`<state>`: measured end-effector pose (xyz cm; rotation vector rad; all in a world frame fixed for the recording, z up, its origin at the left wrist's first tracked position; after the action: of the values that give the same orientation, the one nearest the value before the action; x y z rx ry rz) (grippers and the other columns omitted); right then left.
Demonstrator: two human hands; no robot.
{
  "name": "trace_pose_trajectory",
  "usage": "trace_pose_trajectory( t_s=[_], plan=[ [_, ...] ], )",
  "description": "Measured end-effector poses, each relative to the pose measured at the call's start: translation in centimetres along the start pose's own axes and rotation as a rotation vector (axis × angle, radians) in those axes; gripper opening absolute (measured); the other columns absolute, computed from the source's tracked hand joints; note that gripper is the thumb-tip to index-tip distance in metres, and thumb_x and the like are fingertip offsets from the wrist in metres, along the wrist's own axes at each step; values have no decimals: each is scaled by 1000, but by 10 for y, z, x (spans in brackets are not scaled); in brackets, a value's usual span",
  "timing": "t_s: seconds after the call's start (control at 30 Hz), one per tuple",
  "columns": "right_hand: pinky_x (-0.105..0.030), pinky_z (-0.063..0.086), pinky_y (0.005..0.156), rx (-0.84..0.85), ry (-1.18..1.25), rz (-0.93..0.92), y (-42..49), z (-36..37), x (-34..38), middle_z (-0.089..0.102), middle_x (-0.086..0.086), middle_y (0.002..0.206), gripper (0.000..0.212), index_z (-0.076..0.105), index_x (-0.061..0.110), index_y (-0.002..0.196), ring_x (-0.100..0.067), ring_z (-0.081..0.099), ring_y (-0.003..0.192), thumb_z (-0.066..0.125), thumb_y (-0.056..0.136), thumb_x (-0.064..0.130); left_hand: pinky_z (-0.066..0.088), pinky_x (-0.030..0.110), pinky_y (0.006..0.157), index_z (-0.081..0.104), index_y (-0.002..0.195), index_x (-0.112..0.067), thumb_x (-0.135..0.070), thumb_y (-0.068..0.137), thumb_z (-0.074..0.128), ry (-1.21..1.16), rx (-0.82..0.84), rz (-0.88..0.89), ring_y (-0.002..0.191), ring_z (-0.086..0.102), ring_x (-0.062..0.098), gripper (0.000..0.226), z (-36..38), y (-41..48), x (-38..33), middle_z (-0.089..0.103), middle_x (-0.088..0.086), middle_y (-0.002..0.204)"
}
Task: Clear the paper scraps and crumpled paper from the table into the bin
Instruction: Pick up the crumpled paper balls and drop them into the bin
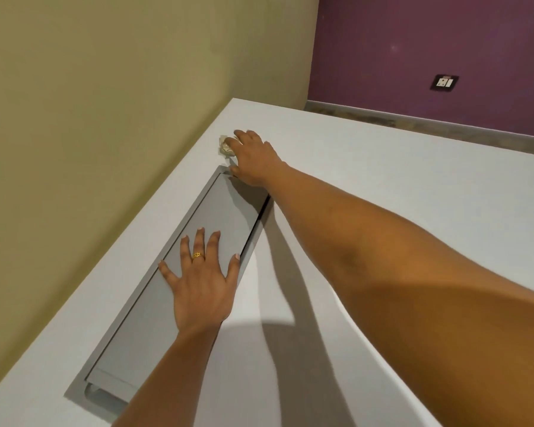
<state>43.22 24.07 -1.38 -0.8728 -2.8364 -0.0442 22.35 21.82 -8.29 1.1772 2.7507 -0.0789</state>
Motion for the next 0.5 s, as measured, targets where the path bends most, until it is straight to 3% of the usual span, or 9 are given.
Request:
trace_pose_trajectory(
  t_s=[0.17,0.27,0.5],
  plan=[
    [-54,14,117,70,-24,33,21,3,4,3,-4,159,66,10,19,149,-28,0,147,48,95,28,5,61,112,10,144,-33,-58,88,12,1,-9,-13,146,3,22,62,0,0,2,11,-3,158],
    [-56,10,117,113,-66,59,24,15,6,-3,-2,160,69,2,17,149,-26,-7,147,44,96,29,3,59,113,10,144,-33,-61,81,-2,6,-5,-17,146,2,22,70,-1,0,0,10,-3,158],
    [-59,9,116,114,-147,69,27,18,3,-5,-2,160,70,2,12,149,-27,-11,146,45,95,16,2,59,113,7,144,-35,-64,73,-11,17,-1,-20,146,0,22,79,0,0,0,7,-4,158]
  ],
)
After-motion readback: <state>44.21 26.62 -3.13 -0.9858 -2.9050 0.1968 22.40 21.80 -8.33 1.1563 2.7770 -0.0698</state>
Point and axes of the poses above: each hand's wrist, its own y-axis towards the middle knuckle, its own z-axis out of the palm, x = y × z, the point moved 6 cm from there along y, towards the middle knuckle
